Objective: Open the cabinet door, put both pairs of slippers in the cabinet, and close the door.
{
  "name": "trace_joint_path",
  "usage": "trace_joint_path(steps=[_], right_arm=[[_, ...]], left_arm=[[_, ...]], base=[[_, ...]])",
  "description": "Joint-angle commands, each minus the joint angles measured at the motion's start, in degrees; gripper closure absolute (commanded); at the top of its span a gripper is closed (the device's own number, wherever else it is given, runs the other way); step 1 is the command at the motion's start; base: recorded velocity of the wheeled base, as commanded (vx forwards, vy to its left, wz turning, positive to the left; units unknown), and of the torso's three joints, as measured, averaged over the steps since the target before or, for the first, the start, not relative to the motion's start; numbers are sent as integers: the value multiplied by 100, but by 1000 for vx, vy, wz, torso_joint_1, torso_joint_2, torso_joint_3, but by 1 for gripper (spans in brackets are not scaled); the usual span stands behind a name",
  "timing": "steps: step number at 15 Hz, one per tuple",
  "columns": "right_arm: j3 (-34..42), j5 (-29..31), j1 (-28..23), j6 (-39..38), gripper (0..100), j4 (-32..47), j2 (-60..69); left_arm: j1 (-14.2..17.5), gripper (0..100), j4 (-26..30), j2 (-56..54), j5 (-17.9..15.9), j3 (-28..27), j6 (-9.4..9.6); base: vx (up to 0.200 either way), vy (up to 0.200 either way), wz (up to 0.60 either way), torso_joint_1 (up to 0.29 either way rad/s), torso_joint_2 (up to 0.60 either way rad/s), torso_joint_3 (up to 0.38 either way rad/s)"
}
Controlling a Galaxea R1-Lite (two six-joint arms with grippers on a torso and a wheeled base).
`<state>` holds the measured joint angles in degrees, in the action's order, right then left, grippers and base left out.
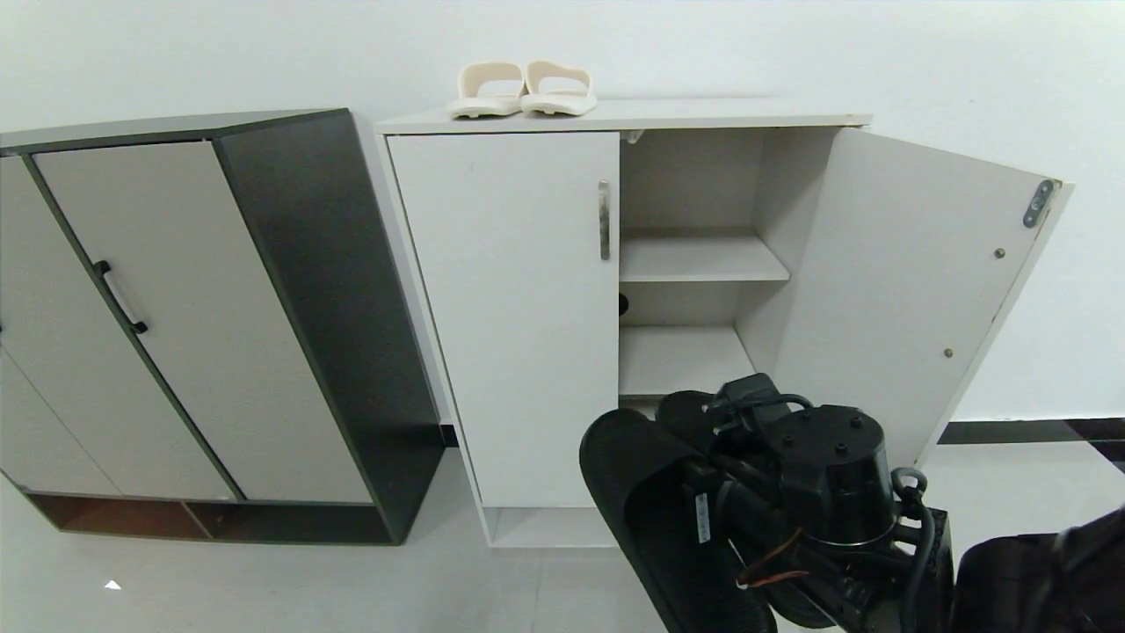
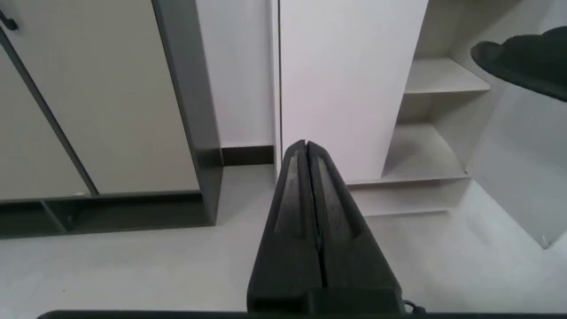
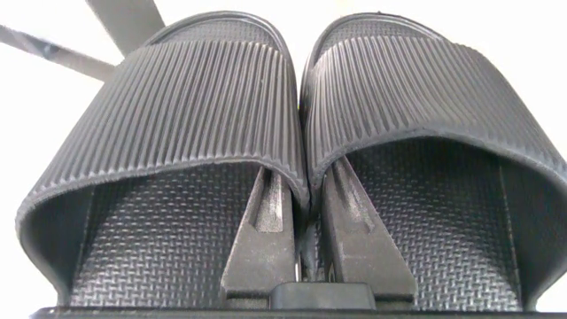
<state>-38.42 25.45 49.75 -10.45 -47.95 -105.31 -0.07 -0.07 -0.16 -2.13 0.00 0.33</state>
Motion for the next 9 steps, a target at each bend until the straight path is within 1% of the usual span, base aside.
trace_joint_path(steps=[1,3,4,6,8,9], right_arm=[[-385,241,8,52,100,31,-103],[-719,592,0,52,100,57,-209],[-974,997,-9,52,100,57,-411],[-1308,1454,-18,43,100,57,-692],[-1413,1559,-27,43,100,57,-771],[-1413,1568,-36,43,100,57,-789]], left_arm=[[-1,100,-1,16,2,0,-15],[7,100,-1,16,2,0,-15],[-1,100,-1,16,2,0,-15],[7,100,-1,16,2,0,-15],[-1,100,-1,16,2,0,-15],[-1,100,7,16,2,0,-15]], base=[[0,0,0,0,0,0],[0,0,0,0,0,0],[0,0,0,0,0,0],[0,0,0,0,0,0],[0,0,0,0,0,0],[0,-200,0,-2,2,2]])
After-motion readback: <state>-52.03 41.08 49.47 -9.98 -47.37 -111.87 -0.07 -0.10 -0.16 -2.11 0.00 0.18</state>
